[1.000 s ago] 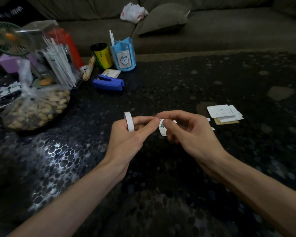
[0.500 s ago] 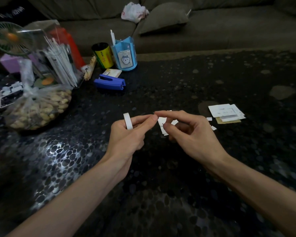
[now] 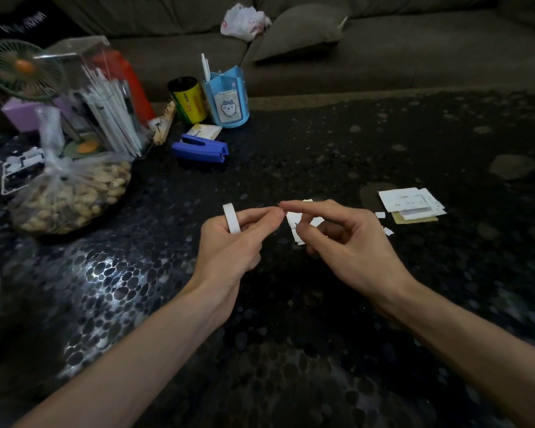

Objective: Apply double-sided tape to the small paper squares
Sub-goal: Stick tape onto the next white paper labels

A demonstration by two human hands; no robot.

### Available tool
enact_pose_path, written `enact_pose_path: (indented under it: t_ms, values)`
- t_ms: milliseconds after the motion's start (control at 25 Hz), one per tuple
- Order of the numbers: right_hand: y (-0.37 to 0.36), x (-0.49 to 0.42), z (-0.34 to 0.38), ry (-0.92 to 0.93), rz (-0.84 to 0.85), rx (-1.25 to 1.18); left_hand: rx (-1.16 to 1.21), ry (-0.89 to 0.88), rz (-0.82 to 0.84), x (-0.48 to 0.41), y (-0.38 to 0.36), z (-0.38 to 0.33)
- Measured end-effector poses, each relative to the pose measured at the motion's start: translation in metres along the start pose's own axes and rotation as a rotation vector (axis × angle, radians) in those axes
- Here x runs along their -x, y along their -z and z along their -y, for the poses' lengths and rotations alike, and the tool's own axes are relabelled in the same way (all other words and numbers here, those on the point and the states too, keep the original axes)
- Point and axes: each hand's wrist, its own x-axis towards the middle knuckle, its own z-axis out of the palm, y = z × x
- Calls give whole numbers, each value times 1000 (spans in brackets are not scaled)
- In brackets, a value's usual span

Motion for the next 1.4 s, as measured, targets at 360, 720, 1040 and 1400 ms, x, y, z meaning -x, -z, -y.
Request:
enact_pose_path:
  t_ms: [360,720,1040,1400]
  values:
    - [0,-1,-2,-7,-7,-17,-36,-47,-30,1,-1,-2]
    - [-1,0,-2,-2,16,-37,-64,-64,-29,3,-3,-3]
    - [-1,0,0,-27,10,-64,-50,-91,-39,5,-6,-5]
    - [-2,1,1,-30,13,-49,-58,-87,-40,6,-5,-8]
